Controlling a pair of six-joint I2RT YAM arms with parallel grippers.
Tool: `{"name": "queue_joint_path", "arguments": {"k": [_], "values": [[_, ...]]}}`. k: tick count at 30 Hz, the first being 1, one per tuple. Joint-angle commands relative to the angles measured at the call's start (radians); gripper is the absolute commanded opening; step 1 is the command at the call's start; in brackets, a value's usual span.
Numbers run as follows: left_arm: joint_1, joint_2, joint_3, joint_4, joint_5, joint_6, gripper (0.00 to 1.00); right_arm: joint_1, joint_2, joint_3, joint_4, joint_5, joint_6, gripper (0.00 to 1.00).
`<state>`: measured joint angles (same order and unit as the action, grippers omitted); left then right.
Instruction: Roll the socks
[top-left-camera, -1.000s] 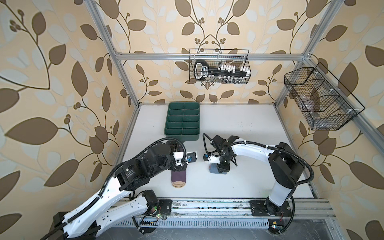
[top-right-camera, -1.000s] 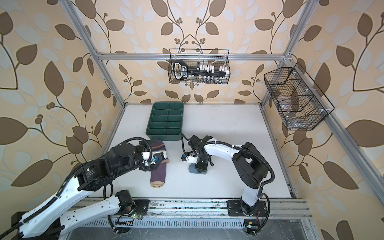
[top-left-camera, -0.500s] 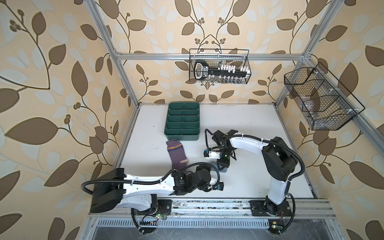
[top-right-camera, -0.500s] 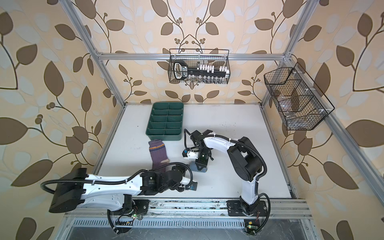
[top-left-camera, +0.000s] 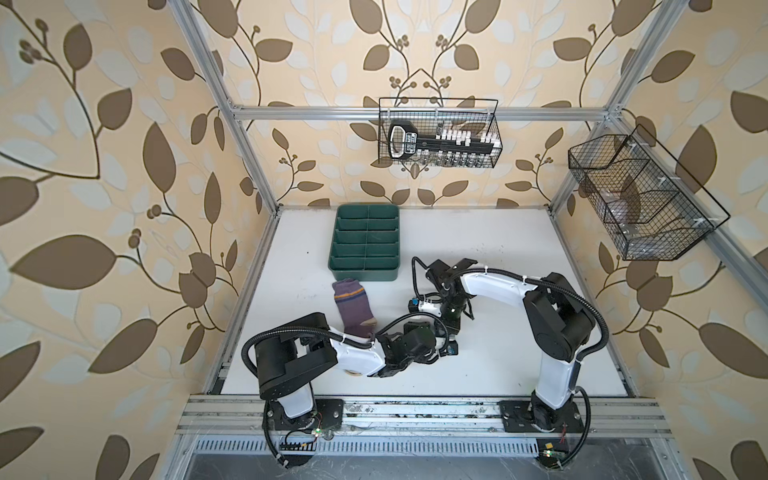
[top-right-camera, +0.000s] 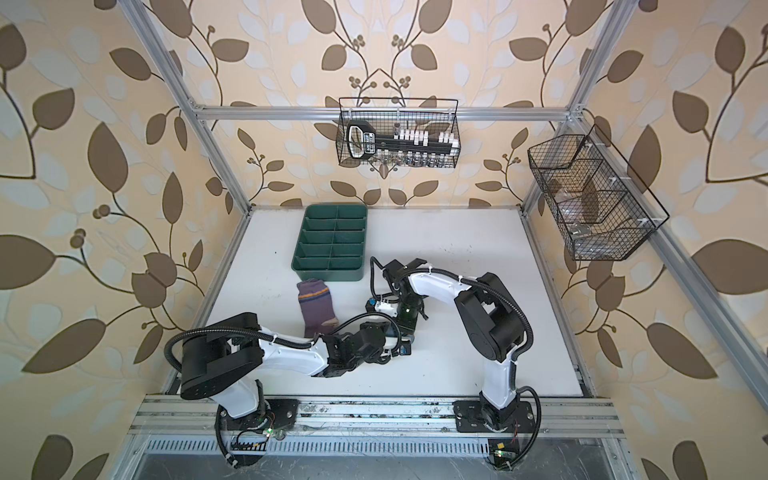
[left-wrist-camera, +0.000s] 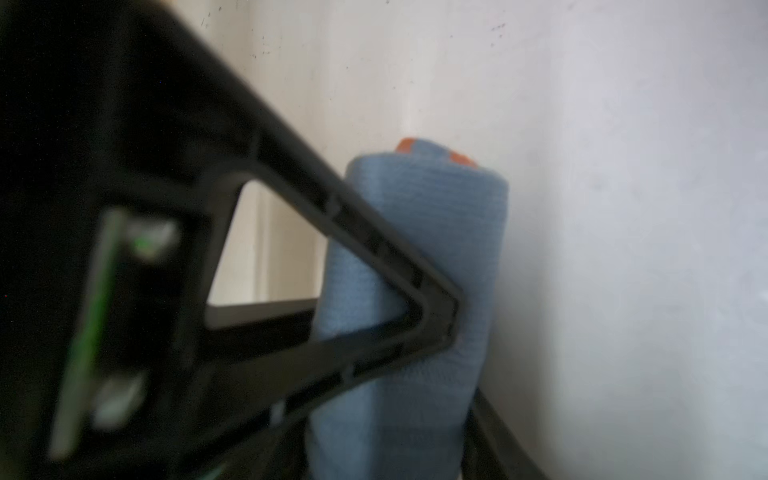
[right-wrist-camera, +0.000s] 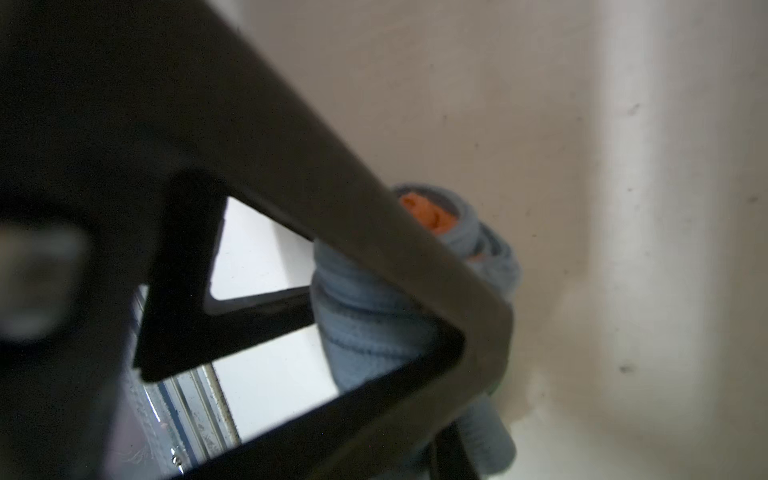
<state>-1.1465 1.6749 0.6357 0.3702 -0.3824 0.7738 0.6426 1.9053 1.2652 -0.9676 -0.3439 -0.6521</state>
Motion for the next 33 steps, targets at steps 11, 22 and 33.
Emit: {"name": "queue_joint_path", "arguments": {"k": [11, 22, 33], "values": [[0.068, -0.047, 0.19, -0.55, 0.342, -0.185, 0.07, -0.042, -0.307, -0.283, 0.407, 0.119, 0.023, 0.44], [0.288, 0.188, 0.54, -0.99, 0.599, -0.329, 0.1, -0.113, -0.955, -0.567, 0.806, 0.554, 0.174, 0.5], [0.366, 0.349, 0.698, -1.111, 0.696, -0.373, 0.11, 0.253, -1.133, -0.731, 0.606, 0.612, -0.266, 0.54]]}}
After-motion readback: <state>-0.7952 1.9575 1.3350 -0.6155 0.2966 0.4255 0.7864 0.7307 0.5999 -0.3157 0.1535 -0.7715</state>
